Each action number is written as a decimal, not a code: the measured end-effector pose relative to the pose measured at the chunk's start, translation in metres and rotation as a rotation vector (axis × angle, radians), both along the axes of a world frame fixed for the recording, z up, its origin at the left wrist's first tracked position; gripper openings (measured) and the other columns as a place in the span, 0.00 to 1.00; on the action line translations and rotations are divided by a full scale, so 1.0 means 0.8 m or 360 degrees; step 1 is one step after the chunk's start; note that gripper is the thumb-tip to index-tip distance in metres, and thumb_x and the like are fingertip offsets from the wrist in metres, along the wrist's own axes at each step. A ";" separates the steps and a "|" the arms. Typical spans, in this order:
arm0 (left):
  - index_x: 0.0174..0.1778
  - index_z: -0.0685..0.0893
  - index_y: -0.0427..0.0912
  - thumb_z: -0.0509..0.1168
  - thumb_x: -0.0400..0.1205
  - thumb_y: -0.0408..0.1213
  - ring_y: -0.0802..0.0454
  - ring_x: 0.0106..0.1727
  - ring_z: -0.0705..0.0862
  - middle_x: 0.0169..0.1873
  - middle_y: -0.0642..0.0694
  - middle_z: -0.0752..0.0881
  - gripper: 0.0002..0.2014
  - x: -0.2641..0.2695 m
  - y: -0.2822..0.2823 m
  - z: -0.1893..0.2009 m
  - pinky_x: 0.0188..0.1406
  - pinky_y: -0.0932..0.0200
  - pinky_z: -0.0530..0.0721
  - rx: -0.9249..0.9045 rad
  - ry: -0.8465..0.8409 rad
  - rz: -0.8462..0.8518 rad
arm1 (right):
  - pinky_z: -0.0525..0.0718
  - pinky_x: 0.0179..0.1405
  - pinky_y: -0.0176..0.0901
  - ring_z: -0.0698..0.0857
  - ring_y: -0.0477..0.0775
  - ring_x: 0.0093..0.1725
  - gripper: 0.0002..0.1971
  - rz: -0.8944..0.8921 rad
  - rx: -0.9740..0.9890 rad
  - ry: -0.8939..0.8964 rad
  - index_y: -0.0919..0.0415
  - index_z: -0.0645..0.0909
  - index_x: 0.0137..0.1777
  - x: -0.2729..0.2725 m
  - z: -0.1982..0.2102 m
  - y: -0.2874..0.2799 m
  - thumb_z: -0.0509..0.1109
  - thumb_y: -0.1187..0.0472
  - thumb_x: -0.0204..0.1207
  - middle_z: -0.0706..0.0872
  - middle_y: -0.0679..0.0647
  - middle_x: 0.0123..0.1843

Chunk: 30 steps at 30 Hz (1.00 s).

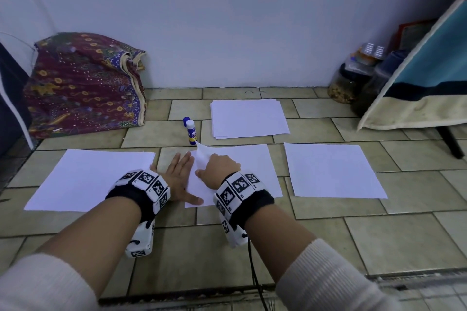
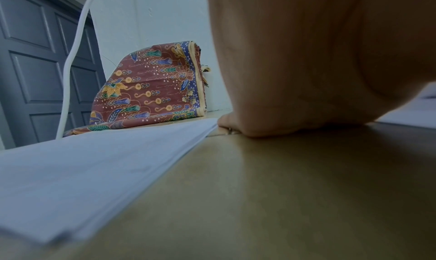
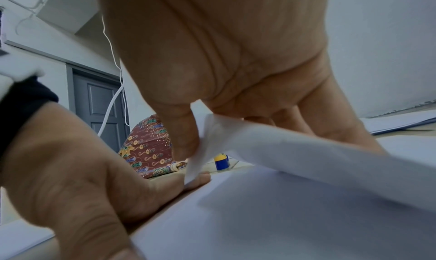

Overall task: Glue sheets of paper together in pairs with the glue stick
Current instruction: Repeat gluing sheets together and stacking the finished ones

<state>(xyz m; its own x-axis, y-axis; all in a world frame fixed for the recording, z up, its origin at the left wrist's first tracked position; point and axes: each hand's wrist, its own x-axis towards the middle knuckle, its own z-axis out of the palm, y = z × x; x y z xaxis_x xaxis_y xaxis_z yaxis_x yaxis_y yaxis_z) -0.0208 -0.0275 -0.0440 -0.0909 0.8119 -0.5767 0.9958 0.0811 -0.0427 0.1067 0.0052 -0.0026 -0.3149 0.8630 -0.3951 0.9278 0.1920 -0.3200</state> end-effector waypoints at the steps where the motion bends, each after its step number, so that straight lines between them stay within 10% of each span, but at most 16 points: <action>1: 0.82 0.30 0.41 0.61 0.75 0.70 0.50 0.82 0.29 0.81 0.50 0.27 0.58 0.000 0.000 0.001 0.77 0.25 0.42 -0.0006 0.0006 0.0003 | 0.69 0.72 0.57 0.77 0.60 0.68 0.25 -0.0002 0.0002 0.0004 0.62 0.72 0.68 0.000 -0.001 0.000 0.61 0.44 0.81 0.80 0.58 0.67; 16: 0.81 0.28 0.42 0.61 0.75 0.70 0.50 0.82 0.28 0.80 0.50 0.25 0.59 0.001 -0.001 0.004 0.75 0.25 0.42 -0.0057 -0.0013 0.0003 | 0.67 0.73 0.58 0.77 0.60 0.68 0.26 0.0000 -0.0011 -0.0011 0.63 0.71 0.68 0.000 -0.004 0.001 0.61 0.43 0.81 0.80 0.58 0.67; 24: 0.80 0.25 0.40 0.61 0.74 0.70 0.51 0.81 0.26 0.79 0.46 0.23 0.60 -0.004 -0.001 -0.001 0.76 0.25 0.41 -0.0028 -0.0056 0.0040 | 0.66 0.72 0.62 0.78 0.63 0.67 0.37 -0.0014 -0.0026 0.0114 0.60 0.56 0.76 -0.002 -0.016 0.002 0.68 0.43 0.75 0.82 0.60 0.64; 30: 0.78 0.23 0.34 0.63 0.70 0.73 0.43 0.81 0.26 0.78 0.40 0.23 0.66 -0.003 -0.004 -0.002 0.77 0.30 0.38 -0.0009 -0.0029 0.0144 | 0.65 0.74 0.62 0.74 0.62 0.70 0.28 0.0185 -0.0054 -0.0124 0.61 0.69 0.71 0.001 -0.011 0.005 0.62 0.41 0.79 0.79 0.60 0.68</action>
